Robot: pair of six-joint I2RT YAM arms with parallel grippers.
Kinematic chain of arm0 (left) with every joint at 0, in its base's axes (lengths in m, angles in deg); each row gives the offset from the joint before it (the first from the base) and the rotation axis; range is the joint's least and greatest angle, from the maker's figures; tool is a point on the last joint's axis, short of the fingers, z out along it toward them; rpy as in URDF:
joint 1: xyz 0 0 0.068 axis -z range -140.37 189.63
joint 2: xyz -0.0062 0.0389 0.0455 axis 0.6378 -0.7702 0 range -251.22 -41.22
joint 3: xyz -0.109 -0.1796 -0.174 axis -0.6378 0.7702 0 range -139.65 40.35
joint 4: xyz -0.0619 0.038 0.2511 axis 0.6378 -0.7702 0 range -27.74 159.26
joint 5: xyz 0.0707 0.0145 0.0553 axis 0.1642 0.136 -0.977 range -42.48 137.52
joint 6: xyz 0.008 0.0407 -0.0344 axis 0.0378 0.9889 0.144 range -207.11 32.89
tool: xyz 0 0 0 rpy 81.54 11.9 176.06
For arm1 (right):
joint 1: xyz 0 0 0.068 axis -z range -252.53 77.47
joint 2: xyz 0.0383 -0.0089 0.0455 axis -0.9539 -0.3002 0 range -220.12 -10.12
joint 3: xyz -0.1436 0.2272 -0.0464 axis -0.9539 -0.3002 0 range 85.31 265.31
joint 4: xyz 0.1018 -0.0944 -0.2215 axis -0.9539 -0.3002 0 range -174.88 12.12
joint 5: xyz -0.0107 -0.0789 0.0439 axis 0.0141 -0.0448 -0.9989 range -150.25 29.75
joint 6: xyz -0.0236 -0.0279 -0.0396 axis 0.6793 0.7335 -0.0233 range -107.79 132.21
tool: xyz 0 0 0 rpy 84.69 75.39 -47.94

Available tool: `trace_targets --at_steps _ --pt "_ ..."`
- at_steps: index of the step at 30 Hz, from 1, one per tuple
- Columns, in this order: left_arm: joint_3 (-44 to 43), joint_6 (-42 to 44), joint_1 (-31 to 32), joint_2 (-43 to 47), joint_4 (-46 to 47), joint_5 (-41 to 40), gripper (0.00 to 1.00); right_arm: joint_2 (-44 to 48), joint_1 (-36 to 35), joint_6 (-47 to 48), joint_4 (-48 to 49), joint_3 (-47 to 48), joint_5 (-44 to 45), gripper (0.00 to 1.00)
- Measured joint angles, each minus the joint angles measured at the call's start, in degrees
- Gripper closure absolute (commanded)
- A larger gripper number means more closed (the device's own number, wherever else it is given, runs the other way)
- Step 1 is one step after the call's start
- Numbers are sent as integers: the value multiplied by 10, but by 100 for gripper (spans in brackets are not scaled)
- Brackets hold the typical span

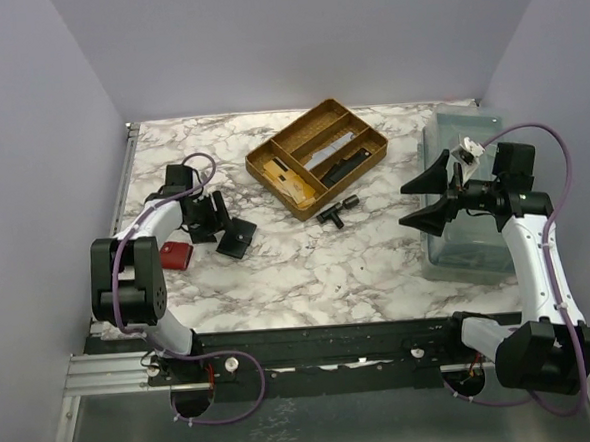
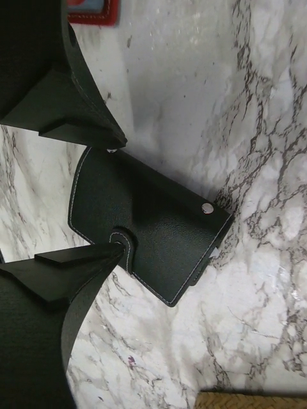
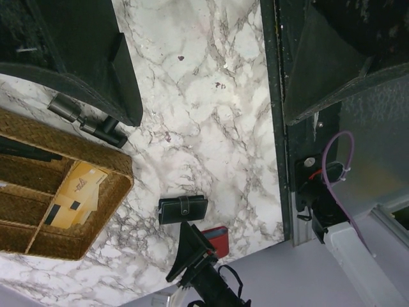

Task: Take the credit cards out of the card holder
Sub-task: Open the card holder at the center of the board.

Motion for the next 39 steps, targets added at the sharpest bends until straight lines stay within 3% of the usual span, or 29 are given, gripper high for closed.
trace_targets --at_steps 4,8,19,26,32,34,39 --pt "-1 9 -5 -31 -2 39 34 -11 0 0 7 0 -9 0" --pt "-1 9 -20 -38 -2 56 43 -17 0 0 9 0 -16 0" --pt "16 -25 -20 -50 1 63 45 -25 -12 2 9 0 -19 0" --pt "24 -49 26 -50 6 61 67 -89 -152 11 -13 42 63 1" --pt "30 -56 29 -45 14 79 95 -159 -294 4 -23 93 181 3" --pt "33 -57 30 -41 19 87 100 -178 -327 4 -23 101 208 3" --pt "63 -56 34 -1 41 94 100 -209 -352 8 -23 103 240 3"
